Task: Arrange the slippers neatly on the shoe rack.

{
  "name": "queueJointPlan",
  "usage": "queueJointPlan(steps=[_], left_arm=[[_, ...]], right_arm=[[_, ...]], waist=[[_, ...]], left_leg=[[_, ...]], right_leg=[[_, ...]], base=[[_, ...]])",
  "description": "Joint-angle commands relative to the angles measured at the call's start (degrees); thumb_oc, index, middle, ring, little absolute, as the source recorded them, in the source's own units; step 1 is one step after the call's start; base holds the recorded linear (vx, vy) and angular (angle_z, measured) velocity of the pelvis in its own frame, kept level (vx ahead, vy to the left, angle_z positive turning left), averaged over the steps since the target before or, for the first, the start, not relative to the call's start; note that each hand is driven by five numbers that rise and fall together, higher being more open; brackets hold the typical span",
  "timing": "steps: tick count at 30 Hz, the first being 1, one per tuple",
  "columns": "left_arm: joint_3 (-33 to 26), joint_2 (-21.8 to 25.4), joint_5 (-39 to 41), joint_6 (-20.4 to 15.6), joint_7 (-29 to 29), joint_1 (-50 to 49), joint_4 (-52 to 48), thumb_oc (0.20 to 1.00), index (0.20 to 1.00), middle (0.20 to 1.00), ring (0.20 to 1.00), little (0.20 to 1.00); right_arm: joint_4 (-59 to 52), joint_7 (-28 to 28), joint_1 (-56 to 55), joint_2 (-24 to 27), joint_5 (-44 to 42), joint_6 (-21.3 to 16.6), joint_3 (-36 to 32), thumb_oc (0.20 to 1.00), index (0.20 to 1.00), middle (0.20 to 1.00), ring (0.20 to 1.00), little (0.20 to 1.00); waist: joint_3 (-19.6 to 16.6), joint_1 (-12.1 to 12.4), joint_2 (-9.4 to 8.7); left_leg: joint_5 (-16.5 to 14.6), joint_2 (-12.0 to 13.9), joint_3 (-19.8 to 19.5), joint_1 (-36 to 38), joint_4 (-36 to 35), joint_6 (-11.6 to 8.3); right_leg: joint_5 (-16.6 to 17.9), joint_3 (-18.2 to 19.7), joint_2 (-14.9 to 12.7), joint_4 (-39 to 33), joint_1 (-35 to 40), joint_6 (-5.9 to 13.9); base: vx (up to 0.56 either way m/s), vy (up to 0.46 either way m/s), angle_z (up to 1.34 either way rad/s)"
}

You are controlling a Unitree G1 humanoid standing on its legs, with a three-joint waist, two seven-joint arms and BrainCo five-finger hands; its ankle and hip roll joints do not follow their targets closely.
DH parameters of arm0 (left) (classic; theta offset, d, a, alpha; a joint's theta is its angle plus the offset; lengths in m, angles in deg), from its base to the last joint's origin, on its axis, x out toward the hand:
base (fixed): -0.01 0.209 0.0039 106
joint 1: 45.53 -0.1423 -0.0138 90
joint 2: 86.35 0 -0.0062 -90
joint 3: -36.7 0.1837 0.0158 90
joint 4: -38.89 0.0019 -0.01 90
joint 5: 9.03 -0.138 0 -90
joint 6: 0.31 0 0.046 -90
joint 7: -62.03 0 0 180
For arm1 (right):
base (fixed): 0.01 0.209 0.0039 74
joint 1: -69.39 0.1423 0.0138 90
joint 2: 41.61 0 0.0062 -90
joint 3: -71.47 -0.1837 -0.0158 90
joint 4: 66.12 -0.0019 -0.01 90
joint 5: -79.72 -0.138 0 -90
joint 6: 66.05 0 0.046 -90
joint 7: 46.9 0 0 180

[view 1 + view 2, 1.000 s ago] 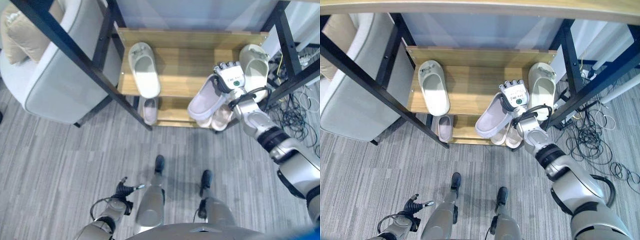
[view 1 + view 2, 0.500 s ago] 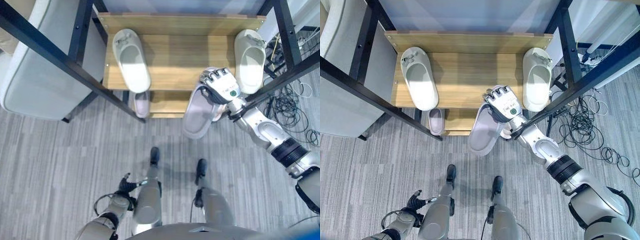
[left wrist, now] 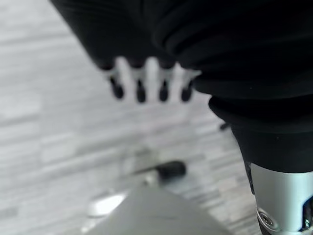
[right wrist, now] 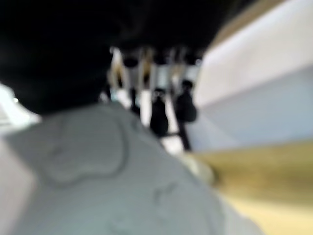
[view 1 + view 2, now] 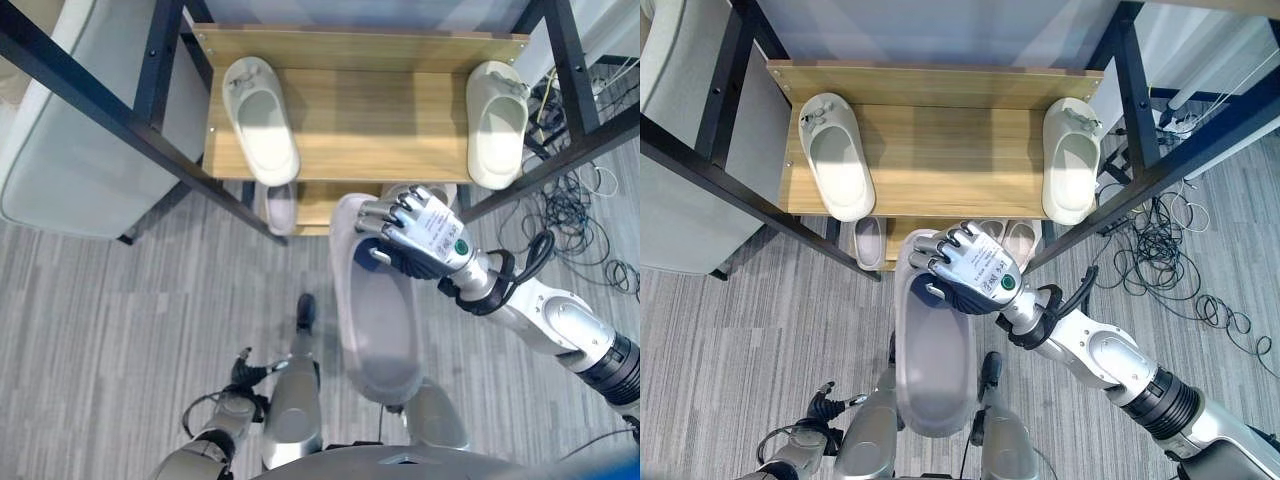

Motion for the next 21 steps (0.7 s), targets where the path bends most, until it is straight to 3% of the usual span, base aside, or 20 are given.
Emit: queueJointPlan(steps=[1, 3, 4, 5, 6, 8, 10, 11, 12, 13, 16, 17, 21], left_arm=[[2.0, 0.5, 1.1, -1.2, -1.8, 0.8, 0.0, 1.0, 1.0, 1.0, 1.0, 1.0], [1.9, 0.4, 2.7, -1.8, -2.3, 0.9, -1.3, 1.0, 1.0, 1.0, 1.0, 1.0], [1.5, 1.9, 6.0, -3.1, -1.3, -0.4, -3.7, 1.0, 1.0, 1.0, 1.0, 1.0], [1.5, 1.9, 6.0, -3.1, -1.2, -0.4, -3.7, 1.0, 1.0, 1.0, 1.0, 1.0], [-3.7, 7.2, 16.6, -4.7, 1.8, 0.1, -6.8, 1.0, 1.0, 1.0, 1.0, 1.0], [-5.2, 8.3, 18.0, -5.1, 1.8, 0.4, -6.9, 1.0, 1.0, 1.0, 1.0, 1.0], [-7.7, 10.0, 21.4, -5.6, 2.0, 0.8, -7.4, 1.0, 1.0, 1.0, 1.0, 1.0], [-9.5, 11.3, 24.2, -5.8, 2.4, 1.5, -7.1, 1.0, 1.0, 1.0, 1.0, 1.0], [-9.5, 11.2, 24.2, -5.8, 2.4, 1.5, -7.1, 1.0, 1.0, 1.0, 1.0, 1.0], [-11.3, 12.9, 26.9, -5.9, 2.0, 3.0, -5.7, 1.0, 1.0, 1.0, 1.0, 1.0], [-11.8, 13.3, 27.3, -5.7, 1.5, 4.1, -4.4, 1.0, 1.0, 1.0, 1.0, 1.0], [-11.3, 13.6, 27.4, -5.3, 0.8, 5.4, -2.8, 1.0, 1.0, 1.0, 1.0, 1.0], [-9.1, 12.6, 27.5, -5.7, 0.1, 5.5, -2.2, 1.0, 1.0, 1.0, 1.0, 1.0]], right_arm=[[-2.0, 0.7, 1.5, -0.1, -2.5, -0.8, -0.1, 0.2, 0.2, 0.2, 0.2, 0.2], [0.0, 1.1, 1.6, 0.0, -1.6, -0.4, 0.8, 0.2, 0.2, 0.2, 0.2, 0.2], [3.9, 2.5, 3.6, -0.6, -1.4, 0.3, 2.1, 0.2, 0.2, 0.2, 0.2, 0.2], [4.0, 2.5, 3.7, -0.6, -1.4, 0.3, 2.2, 0.2, 0.2, 0.2, 0.2, 0.2], [5.1, 2.6, 5.1, 1.2, -0.8, 0.7, 1.2, 0.2, 0.2, 0.2, 0.2, 0.2], [5.5, 2.2, 5.0, 1.7, -0.6, 0.9, 0.7, 0.2, 0.2, 0.2, 0.2, 0.2], [6.9, 1.4, 6.2, 2.6, 0.1, 1.2, 1.1, 0.2, 0.2, 0.2, 0.2, 0.2], [8.5, 1.1, 9.5, 3.4, 0.5, 1.6, 2.7, 0.2, 0.2, 0.2, 0.2, 0.2], [8.5, 1.1, 9.5, 3.4, 0.5, 1.6, 2.8, 0.2, 0.2, 0.2, 0.2, 0.2], [9.4, 0.8, 15.9, 5.0, 0.3, 1.7, 5.1, 0.2, 0.2, 0.2, 0.2, 0.2], [11.3, 1.0, 20.9, 5.1, -1.0, 1.9, 6.8, 0.2, 0.2, 0.2, 0.2, 0.2], [13.5, 1.4, 26.6, 5.4, -2.1, 2.4, 9.1, 0.2, 0.2, 0.2, 0.2, 0.2], [19.9, 2.5, 34.4, 3.4, -5.9, 3.2, 11.6, 0.2, 0.2, 0.2, 0.2, 0.2]], waist=[[-0.6, 0.9, -2.23], [1.1, 1.3, -2.28], [3.3, 2.4, -1.77], [3.2, 2.3, -1.8], [5.0, 2.6, -1.3], [4.7, 2.5, -1.28], [4.7, 2.6, -0.95], [4.6, 2.6, -0.93], [4.5, 2.5, -0.96], [4.9, 2.8, -0.78], [4.1, 2.6, -0.71], [4.0, 2.9, -0.54], [3.1, 3.2, -0.3]], left_leg=[[-9.0, 0.2, 0.7, -1.7, 7.9, 0.4], [-10.0, -0.2, 0.0, -3.5, 11.4, 0.77], [-11.1, -1.2, -1.1, -6.6, 16.5, 0.84], [-11.1, -1.2, -1.2, -6.8, 16.5, 0.84], [-14.6, -1.7, -2.4, -11.7, 25.8, 0.88], [-15.4, -1.9, -2.9, -13.8, 28.3, 0.96], [-17.8, -1.9, -3.7, -17.9, 34.5, 1.26], [-20.2, -1.9, -4.4, -22.6, 40.7, 1.54], [-20.2, -1.9, -4.4, -22.8, 40.8, 1.54], [-25.2, -1.9, -5.7, -30.6, 51.1, 2.23], [-28.3, -2.1, -6.1, -37.9, 59.2, 2.77], [-30.5, -2.6, -6.7, -43.9, 65.5, 2.95], [-33.6, -3.3, -7.8, -52.7, 74.6, 3.95]], right_leg=[[-7.0, 2.2, -6.1, 11.0, -4.6, 3.7], [-8.2, 2.4, -6.4, 14.4, -6.1, 3.59], [-9.6, 2.4, -7.1, 20.3, -9.0, 3.24], [-9.6, 2.3, -7.1, 20.3, -9.2, 3.25], [-13.4, 2.5, -8.6, 29.5, -13.3, 3.08], [-14.2, 2.6, -9.1, 32.3, -15.1, 2.92], [-16.8, 3.2, -9.7, 38.8, -19.1, 2.44], [-20.0, 4.0, -10.3, 45.5, -24.1, 1.44], [-20.1, 4.1, -10.3, 45.6, -24.3, 1.45], [-25.1, 6.0, -10.6, 55.7, -32.8, 0.76], [-28.7, 8.0, -10.8, 63.1, -40.1, -0.43], [-31.6, 9.5, -10.9, 69.3, -46.0, -1.46], [-35.1, 12.4, -11.4, 79.6, -56.0, -2.82]], base=[[-0.13, -0.006, -0.01], [-0.18, 0.0, -0.02], [-0.18, 0.001, -0.07], [-0.23, 0.043, 0.15], [-0.11, 0.051, 0.23], [-0.08, 0.043, 0.24], [-0.06, 0.034, 0.4], [-0.07, 0.025, 0.46], [-0.09, 0.004, 0.37], [-0.08, -0.012, 0.17], [-0.08, -0.011, 0.01], [-0.06, -0.016, 0.03], [-0.03, 0.001, -0.02]])
